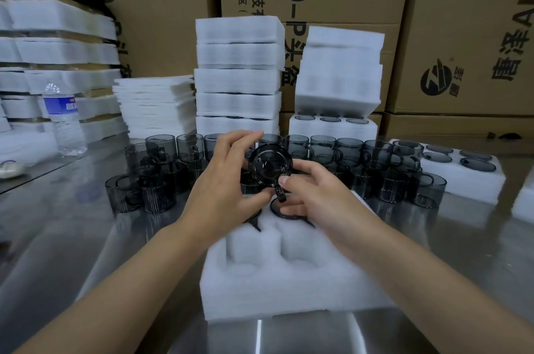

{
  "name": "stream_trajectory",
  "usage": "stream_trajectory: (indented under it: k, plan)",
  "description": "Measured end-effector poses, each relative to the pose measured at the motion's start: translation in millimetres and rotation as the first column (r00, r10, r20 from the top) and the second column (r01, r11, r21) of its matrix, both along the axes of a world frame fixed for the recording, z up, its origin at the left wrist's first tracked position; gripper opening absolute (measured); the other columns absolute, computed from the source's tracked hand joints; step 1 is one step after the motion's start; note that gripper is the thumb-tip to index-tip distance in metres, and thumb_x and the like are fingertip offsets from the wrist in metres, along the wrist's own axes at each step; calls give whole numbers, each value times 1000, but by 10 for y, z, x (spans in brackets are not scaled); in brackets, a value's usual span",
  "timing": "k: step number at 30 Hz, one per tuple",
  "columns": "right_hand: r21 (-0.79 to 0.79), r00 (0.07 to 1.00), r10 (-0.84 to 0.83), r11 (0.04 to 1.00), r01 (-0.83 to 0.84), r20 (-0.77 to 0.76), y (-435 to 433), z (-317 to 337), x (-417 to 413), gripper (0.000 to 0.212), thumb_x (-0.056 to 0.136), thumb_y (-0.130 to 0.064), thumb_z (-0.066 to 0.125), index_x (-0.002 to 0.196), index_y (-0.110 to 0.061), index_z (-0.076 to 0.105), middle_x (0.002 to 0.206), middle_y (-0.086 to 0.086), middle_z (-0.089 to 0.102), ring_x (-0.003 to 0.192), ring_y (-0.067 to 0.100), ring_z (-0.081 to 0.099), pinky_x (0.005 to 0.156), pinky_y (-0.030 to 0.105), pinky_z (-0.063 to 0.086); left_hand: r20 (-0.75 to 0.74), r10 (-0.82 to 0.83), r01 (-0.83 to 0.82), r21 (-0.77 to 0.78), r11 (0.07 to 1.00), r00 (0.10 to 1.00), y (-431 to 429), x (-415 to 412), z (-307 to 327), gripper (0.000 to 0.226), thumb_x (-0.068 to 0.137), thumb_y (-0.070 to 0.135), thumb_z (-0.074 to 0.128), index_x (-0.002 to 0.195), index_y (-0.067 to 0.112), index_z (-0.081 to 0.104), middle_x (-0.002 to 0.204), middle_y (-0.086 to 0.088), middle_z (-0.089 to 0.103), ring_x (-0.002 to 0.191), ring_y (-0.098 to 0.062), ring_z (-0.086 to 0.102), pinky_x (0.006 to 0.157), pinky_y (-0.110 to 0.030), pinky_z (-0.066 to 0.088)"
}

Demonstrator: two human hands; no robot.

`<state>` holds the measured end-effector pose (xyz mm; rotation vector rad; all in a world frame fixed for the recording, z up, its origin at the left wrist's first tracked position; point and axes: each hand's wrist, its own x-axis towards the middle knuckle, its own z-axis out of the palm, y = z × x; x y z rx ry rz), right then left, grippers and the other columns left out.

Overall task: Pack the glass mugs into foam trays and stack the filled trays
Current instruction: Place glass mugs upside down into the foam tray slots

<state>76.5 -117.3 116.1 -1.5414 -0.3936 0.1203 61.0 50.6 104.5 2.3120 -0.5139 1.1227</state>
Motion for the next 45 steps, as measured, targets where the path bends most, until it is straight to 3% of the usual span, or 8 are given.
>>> stream_trajectory:
  k: [5,10,15,23,28,35,40,45]
  plan:
    - [0,1000,-2,1000,2,9,1,12,-21,41,88,-20,64,126,-23,49,106,-4,66,70,11,68,71,24,56,-27,-10,9,-22,1000,1000,-1,3,16,71,70,26,75,134,29,45,128,17,35,113,0,47,84,-30,51]
    - [-2,1000,-16,1000,16,-22,-14,44,-44,39,83,-28,68,119,-25,52,101,-1,66,65,13,68,79,33,56,-73,-71,67,-61,996,995,-8,-10,31,70,69,34,70,133,36,43,114,24,47,108,4,50,85,-18,43]
    - [6,1000,-2,1000,3,-21,-21,72,-89,34,80,-34,71,109,-23,58,90,6,65,61,9,64,57,19,49,-170,-185,160,-152,975,968,26,-64,89,67,64,48,69,125,51,41,117,22,56,110,3,55,93,-21,45]
    - [101,996,-75,992,80,-51,-5,63,-56,20,81,-31,63,100,-25,60,88,-1,59,56,10,62,64,30,52,-197,-167,163,-38,986,966,2,-144,162,72,69,40,72,136,27,47,118,13,56,108,0,53,93,-16,41]
    - [120,978,-205,971,206,-25,-29,81,-52,46,76,-43,69,114,-22,55,90,-2,65,53,0,61,62,28,47,-222,-193,212,64,975,956,6,-176,186,64,72,43,67,132,26,52,99,6,54,92,-10,54,79,-28,46]
    - [126,980,-200,972,197,10,-31,90,-119,57,62,-47,77,101,-12,53,81,2,71,68,14,66,62,31,50,-145,-173,194,141,971,974,40,-169,216,52,65,49,69,111,28,55,100,14,52,90,-8,55,71,-36,49]
    - [53,983,-162,986,157,88,-27,111,-177,79,41,-67,69,102,-21,49,88,-9,74,87,4,67,82,30,49,-112,-152,163,89,983,982,-37,-193,204,90,56,60,74,133,41,32,120,26,46,111,5,50,79,-28,51]
    - [19,994,-59,998,58,93,-7,114,-218,34,80,-36,68,99,-9,58,76,1,61,61,7,59,52,18,48,-38,-119,123,107,987,992,-71,-238,238,76,61,62,68,129,34,49,112,29,55,103,7,56,84,-26,52]
